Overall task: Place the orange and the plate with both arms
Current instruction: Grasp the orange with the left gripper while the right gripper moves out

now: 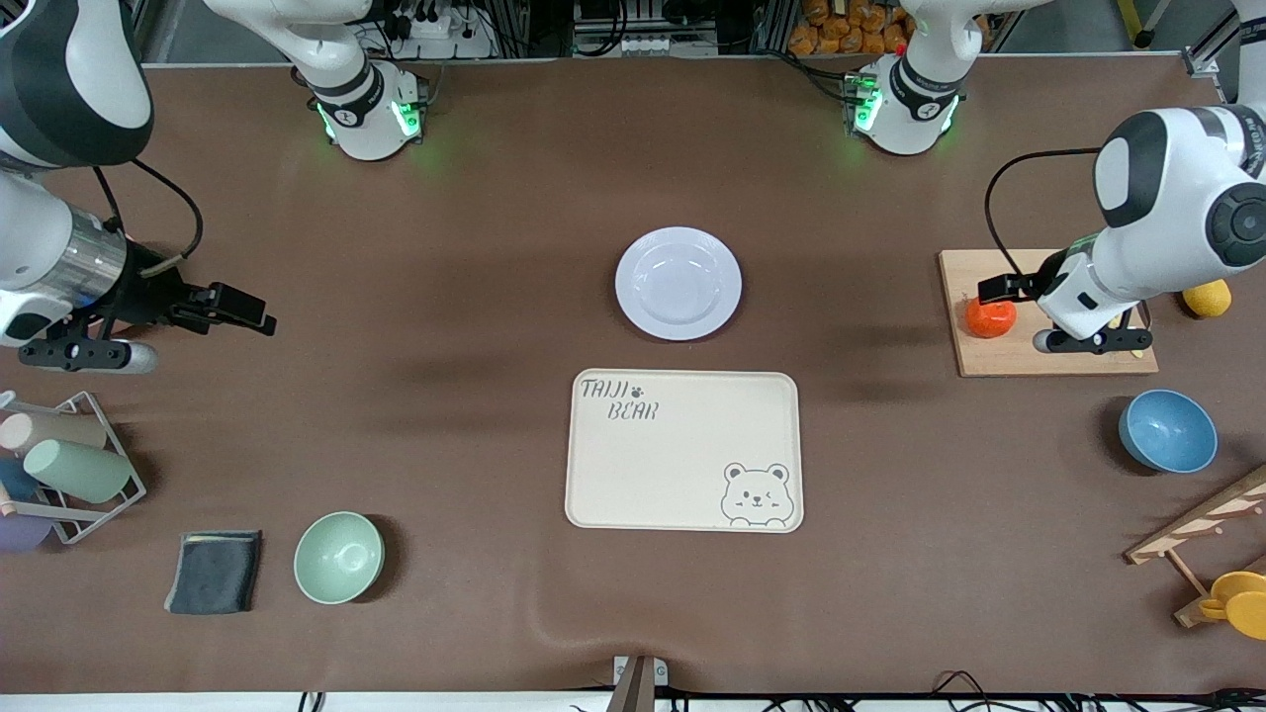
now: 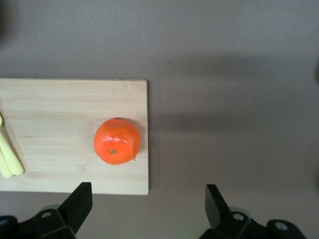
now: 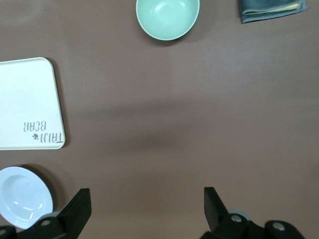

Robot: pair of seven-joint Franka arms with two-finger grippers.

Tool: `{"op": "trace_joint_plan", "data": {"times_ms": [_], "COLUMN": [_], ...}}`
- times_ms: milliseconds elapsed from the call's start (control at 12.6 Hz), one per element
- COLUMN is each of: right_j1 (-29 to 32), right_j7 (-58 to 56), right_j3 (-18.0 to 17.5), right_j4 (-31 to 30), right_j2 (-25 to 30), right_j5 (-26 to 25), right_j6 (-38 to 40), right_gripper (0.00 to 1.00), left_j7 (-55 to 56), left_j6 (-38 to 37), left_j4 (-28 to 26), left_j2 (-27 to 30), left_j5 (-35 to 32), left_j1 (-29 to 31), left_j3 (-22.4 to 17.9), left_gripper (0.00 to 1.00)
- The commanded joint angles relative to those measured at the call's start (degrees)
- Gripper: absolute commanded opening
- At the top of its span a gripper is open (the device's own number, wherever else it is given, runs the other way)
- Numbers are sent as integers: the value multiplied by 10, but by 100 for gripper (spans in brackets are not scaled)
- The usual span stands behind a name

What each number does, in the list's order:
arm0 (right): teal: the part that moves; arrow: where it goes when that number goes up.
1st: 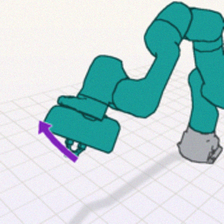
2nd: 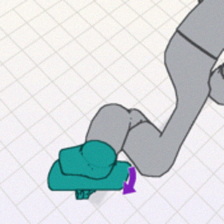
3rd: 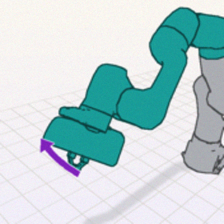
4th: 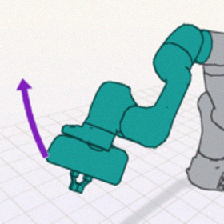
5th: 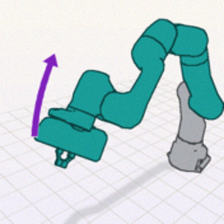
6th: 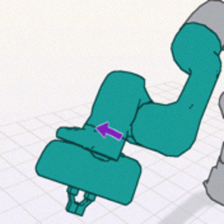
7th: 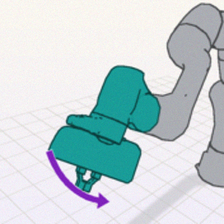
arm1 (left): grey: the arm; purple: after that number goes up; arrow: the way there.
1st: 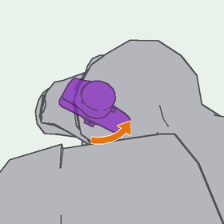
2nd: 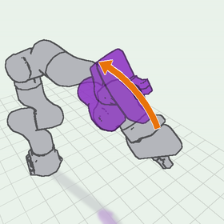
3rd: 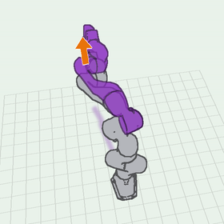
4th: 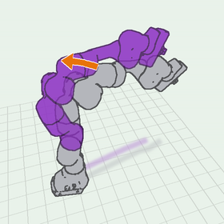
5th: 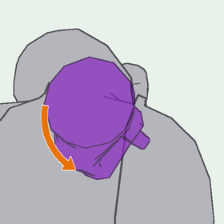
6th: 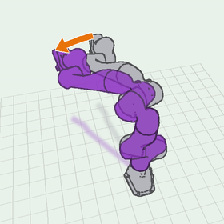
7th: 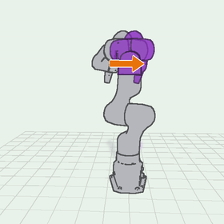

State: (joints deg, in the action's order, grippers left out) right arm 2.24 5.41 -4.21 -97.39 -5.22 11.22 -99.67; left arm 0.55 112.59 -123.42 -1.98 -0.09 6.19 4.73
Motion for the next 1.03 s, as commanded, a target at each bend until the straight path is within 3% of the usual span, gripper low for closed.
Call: {"op": "trace_joint_plan", "data": {"times_ms": [0, 158, 475, 633, 950], "right_j1": [0, 1, -5, -7, -28], "right_j7": [10, 9, 10, 9, 9], "right_j3": [-4, -4, -5, -5, -6], "right_j4": [-13, -41, -51, -72, -114], "right_j2": [0, 7, 5, 4, 1], "right_j5": [17, 62, 80, 126, 166], "right_j6": [-16, -42, -62, -89, -148], "right_gripper": [100, 100, 100, 100, 100], "left_j7": [-4, -3, -3, -3, -4], "left_j6": [67, 112, 189, 208, 225], "left_j4": [-61, -94, -140, -150, -152], "left_j2": [13, 8, -7, -15, -36], "left_j5": [-3, -24, -34, -34, -34], "left_j1": [18, 20, 36, 41, 51], "left_j3": [3, 3, 3, 3, 2], "left_gripper": [100, 100, 100, 100, 100]}}
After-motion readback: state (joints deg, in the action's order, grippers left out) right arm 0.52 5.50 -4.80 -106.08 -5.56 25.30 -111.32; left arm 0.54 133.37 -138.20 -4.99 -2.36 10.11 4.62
